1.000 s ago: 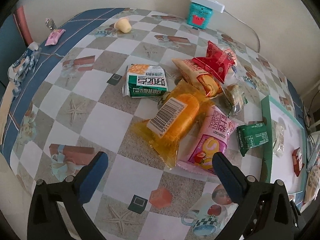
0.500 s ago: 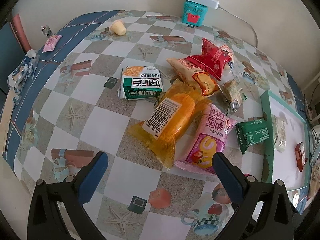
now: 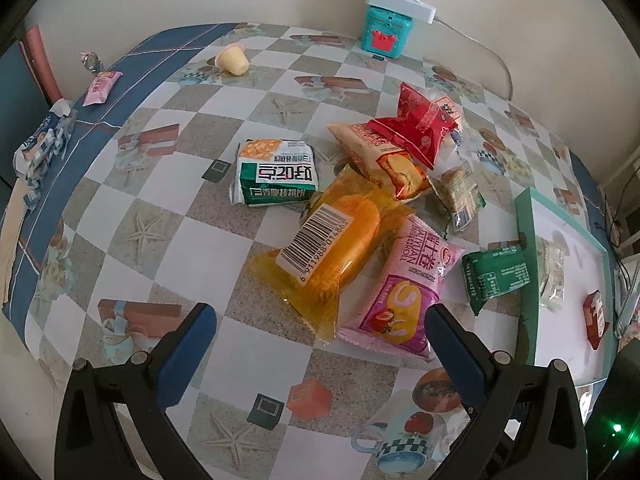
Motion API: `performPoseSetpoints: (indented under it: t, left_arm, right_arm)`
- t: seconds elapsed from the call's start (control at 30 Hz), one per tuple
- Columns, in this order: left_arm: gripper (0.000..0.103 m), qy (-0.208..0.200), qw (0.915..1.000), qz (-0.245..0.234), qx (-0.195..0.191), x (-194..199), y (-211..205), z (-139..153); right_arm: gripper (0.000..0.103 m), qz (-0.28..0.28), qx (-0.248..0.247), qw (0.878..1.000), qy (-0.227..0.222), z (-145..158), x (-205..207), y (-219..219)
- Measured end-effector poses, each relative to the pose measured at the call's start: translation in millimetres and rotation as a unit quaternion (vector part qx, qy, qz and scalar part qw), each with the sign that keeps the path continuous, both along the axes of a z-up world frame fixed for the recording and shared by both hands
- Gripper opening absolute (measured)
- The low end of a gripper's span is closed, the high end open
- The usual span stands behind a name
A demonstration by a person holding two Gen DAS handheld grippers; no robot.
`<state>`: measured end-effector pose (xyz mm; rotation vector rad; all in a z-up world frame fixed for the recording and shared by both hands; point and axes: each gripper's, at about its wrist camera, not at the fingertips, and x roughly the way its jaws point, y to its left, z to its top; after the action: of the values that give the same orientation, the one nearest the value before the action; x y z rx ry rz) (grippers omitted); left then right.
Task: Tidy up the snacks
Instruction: 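Grasp the small red candy with the right gripper while the left gripper grasps the pink cake bag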
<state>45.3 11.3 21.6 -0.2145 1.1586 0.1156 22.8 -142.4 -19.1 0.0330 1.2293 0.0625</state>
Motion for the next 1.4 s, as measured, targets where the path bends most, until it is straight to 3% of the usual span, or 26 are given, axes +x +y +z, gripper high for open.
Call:
performPoseSetpoints:
  t: [0.47,0.53,0.6,0.7,0.8,0.93,1.03,1.3,1.4]
  left_arm:
    - [0.102,-0.01,0.9998,-0.019,-0.002,3,-13,6]
    - [0.096,-0.014,0.9995,-0.029,0.001,4,-18,9]
    - [0.082,-0.017,0.9989,-0.043,0.002,6,-24,11]
    - [0.08,-0.014,0.9979,-0.062,-0.004,11,-33,10]
    - [0.065,-0.009,0.9964,-0.084,-0.005,17,-42,9]
    - [0.063,0.006,0.9946,-0.104,0.005,25,-52,0]
    - [0.056,0.017,0.9935,-0.112,0.014,31,-56,-6]
    - [0.056,0.043,0.991,-0.12,0.041,42,-67,-28]
    - [0.048,0.046,0.9909,-0.117,0.049,44,-67,-31]
  right_arm:
    - [0.027,-0.031,0.05,0.998,-0.015,7,10,-28]
    - [0.027,-0.036,0.055,0.998,-0.02,10,13,-30]
    - [0.027,-0.043,0.06,0.997,-0.028,15,14,-34]
    - [0.027,-0.054,0.066,0.995,-0.041,23,18,-42]
    - [0.027,-0.068,0.072,0.994,-0.051,28,19,-50]
    - [0.027,-0.085,0.095,0.99,-0.055,30,23,-61]
    - [0.027,-0.087,0.089,0.99,-0.061,33,20,-63]
    - [0.027,-0.089,0.097,0.989,-0.066,36,20,-68]
    - [0.027,-0.092,0.099,0.989,-0.067,35,20,-69]
